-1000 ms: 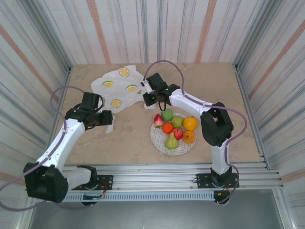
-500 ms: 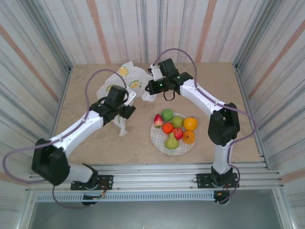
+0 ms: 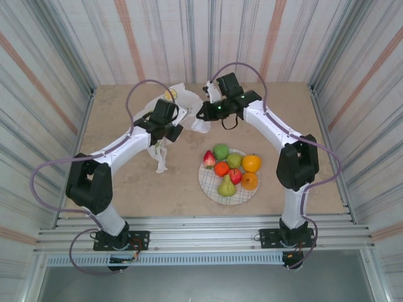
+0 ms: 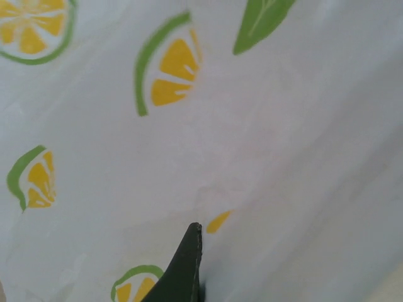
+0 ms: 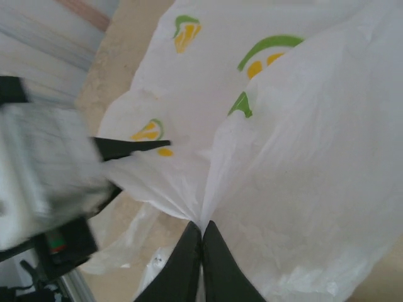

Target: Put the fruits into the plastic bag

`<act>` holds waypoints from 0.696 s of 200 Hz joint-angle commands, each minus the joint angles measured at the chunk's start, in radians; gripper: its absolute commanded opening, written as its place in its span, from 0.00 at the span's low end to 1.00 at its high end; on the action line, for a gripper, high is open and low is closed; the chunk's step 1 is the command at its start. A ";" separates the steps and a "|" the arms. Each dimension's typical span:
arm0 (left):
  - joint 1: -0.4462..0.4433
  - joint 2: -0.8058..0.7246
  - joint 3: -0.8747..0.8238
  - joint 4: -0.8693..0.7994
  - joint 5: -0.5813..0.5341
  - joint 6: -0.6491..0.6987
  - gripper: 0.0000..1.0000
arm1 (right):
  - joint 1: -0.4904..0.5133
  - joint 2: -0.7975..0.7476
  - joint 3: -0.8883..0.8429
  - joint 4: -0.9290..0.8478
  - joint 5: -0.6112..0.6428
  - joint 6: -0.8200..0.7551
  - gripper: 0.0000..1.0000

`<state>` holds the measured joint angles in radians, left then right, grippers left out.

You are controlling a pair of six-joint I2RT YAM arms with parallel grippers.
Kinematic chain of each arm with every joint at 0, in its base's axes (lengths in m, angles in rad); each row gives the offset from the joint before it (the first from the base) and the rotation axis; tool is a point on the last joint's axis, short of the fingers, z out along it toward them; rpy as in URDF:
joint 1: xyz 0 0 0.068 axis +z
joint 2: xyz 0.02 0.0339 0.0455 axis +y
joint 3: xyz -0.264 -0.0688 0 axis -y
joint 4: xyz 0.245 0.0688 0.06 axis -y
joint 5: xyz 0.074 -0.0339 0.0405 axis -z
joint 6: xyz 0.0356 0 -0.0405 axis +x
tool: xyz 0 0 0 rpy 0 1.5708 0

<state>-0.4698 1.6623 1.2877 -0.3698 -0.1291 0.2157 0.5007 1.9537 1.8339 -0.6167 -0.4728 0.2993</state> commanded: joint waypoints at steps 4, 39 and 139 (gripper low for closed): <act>0.052 -0.075 0.080 -0.120 0.146 -0.318 0.00 | -0.019 0.032 0.199 -0.129 0.170 -0.037 0.36; 0.142 -0.139 0.065 -0.179 0.300 -0.637 0.00 | -0.046 -0.164 -0.020 0.054 0.203 -0.030 0.66; 0.192 -0.243 -0.002 -0.143 0.436 -0.795 0.00 | 0.144 -0.420 -0.824 0.779 0.341 0.189 0.92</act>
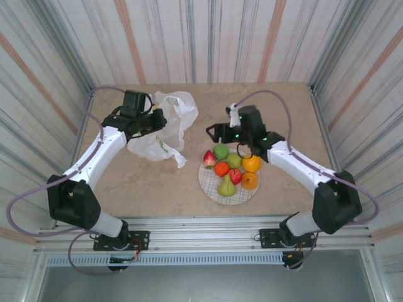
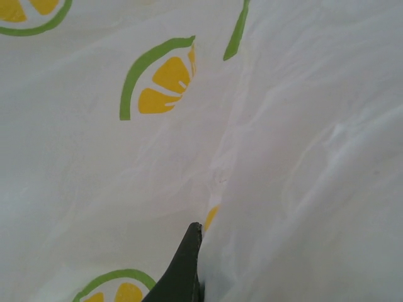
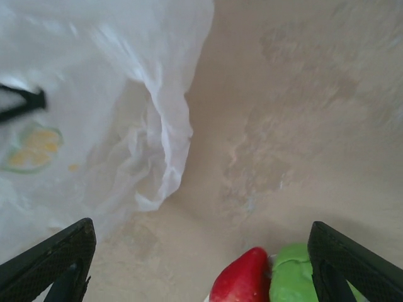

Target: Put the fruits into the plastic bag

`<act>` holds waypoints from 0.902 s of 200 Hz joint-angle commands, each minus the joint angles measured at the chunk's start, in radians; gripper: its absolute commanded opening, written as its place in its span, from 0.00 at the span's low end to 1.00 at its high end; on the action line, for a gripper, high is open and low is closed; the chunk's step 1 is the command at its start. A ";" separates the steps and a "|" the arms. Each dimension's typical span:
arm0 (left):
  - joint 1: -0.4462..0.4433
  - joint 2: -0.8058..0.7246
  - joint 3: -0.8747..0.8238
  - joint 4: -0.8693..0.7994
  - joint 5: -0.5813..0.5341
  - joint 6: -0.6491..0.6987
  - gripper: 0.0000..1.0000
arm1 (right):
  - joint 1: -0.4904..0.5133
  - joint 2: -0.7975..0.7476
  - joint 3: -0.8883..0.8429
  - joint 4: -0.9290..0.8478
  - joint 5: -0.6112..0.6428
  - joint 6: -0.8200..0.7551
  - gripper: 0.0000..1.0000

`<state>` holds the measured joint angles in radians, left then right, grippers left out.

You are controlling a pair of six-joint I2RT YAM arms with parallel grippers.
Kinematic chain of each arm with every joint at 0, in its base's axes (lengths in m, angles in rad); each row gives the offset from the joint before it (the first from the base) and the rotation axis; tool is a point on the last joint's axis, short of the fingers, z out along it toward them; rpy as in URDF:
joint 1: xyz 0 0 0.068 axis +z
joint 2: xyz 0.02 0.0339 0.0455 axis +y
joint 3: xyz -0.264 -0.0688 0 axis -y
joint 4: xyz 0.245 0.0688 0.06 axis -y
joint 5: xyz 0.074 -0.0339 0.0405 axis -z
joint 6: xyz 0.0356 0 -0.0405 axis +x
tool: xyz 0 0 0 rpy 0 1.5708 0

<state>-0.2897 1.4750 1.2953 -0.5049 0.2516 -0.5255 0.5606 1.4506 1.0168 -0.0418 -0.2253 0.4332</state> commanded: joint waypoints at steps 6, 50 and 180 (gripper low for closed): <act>0.012 -0.060 -0.011 -0.005 0.064 -0.057 0.00 | 0.102 0.113 0.005 0.218 0.127 0.058 0.93; 0.030 -0.100 -0.006 0.010 0.150 -0.078 0.00 | 0.141 0.329 0.135 0.328 0.207 0.113 0.93; 0.066 -0.034 0.019 -0.169 -0.051 0.166 0.00 | 0.170 0.433 0.375 0.037 0.716 -0.188 0.20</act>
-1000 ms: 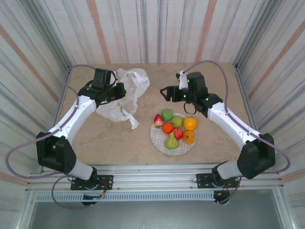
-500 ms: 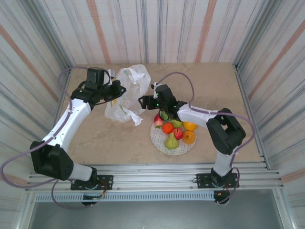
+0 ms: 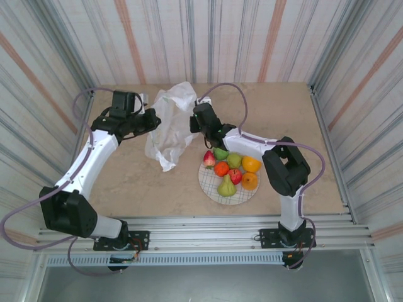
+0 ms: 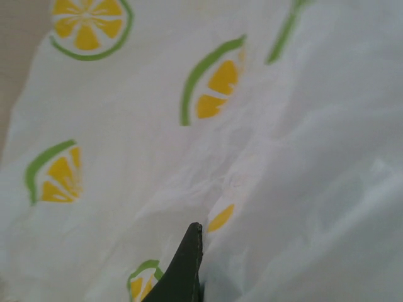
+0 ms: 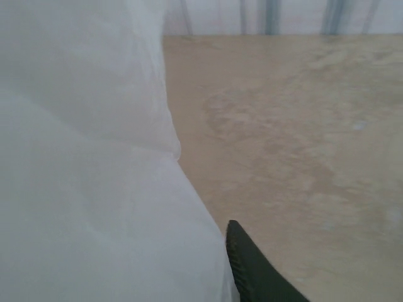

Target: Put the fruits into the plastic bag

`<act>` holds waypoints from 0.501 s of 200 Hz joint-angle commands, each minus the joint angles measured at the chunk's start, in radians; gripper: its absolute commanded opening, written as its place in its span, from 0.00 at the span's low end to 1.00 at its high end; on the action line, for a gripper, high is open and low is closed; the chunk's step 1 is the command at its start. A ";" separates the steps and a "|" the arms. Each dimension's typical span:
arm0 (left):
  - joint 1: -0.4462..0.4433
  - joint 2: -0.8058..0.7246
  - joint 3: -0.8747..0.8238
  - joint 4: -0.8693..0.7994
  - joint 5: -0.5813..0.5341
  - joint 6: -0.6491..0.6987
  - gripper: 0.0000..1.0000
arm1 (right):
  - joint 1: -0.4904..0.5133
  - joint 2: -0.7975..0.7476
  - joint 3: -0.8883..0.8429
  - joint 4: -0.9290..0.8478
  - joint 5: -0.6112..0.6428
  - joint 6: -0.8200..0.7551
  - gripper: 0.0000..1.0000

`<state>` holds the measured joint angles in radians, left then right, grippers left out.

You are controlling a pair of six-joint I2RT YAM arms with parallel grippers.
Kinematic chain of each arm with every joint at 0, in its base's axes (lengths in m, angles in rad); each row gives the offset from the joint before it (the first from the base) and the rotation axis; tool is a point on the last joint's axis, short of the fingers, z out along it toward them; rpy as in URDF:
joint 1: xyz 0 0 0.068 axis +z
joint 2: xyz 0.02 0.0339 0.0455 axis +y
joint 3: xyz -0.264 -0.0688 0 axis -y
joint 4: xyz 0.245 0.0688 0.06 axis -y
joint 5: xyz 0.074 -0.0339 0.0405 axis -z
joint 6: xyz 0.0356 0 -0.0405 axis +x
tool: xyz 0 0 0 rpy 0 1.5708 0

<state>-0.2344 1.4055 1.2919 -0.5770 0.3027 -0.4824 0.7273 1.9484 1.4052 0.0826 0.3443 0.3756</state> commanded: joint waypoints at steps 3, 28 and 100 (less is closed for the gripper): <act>0.011 0.038 0.023 -0.101 -0.107 0.129 0.00 | 0.004 -0.067 -0.015 -0.092 0.152 -0.138 0.19; 0.021 0.056 0.035 -0.135 -0.139 0.182 0.00 | -0.020 -0.075 -0.017 -0.133 0.138 -0.154 0.16; 0.060 0.077 0.053 -0.041 0.027 0.179 0.00 | -0.093 -0.067 -0.014 -0.115 -0.317 0.016 0.21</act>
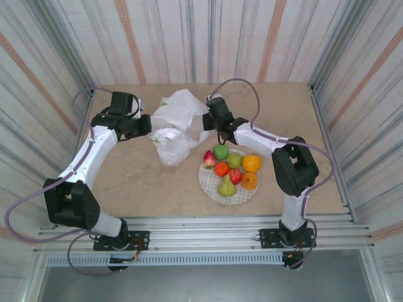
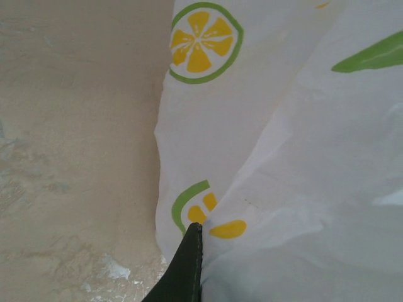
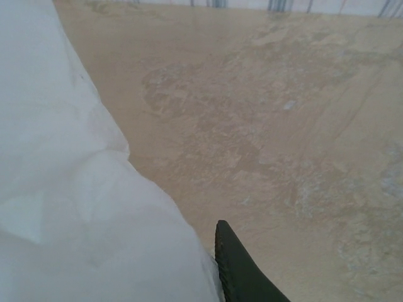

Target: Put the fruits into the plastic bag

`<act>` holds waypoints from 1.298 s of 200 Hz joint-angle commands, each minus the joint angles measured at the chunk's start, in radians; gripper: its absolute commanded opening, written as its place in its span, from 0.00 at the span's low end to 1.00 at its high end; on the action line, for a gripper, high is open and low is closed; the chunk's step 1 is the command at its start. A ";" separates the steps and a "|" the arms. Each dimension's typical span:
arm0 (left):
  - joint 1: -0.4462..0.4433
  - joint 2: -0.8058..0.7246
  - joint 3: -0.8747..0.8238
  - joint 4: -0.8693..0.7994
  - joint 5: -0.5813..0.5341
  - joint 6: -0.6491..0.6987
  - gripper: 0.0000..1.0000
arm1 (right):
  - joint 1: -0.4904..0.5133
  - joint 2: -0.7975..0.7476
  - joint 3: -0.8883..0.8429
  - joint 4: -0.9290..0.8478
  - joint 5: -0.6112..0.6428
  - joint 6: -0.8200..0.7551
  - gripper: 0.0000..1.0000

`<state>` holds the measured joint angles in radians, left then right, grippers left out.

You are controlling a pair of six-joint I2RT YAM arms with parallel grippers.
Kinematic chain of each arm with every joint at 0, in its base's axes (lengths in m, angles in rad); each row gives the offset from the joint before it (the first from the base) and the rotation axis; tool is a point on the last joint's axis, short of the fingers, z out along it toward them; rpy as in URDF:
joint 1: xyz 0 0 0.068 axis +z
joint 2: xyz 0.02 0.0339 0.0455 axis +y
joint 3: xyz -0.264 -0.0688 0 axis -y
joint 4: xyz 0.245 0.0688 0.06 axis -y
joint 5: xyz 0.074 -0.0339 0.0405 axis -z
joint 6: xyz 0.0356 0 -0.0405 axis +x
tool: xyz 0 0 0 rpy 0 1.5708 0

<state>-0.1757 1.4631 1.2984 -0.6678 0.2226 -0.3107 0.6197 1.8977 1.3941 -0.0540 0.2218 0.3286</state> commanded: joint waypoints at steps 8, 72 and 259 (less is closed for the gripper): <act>0.002 0.035 0.060 0.055 0.131 0.003 0.00 | 0.015 -0.010 0.004 0.030 -0.226 0.068 0.24; -0.002 0.129 0.151 0.059 0.207 -0.001 0.00 | 0.023 0.047 0.105 0.022 -0.365 0.078 0.34; 0.028 0.094 0.160 -0.100 0.314 0.399 0.00 | 0.053 -0.679 -0.300 -0.739 -0.163 0.071 0.98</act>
<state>-0.1505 1.5913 1.4326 -0.6979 0.4961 -0.0132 0.6292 1.2911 1.1324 -0.5617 -0.0181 0.3843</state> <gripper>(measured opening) 0.048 0.993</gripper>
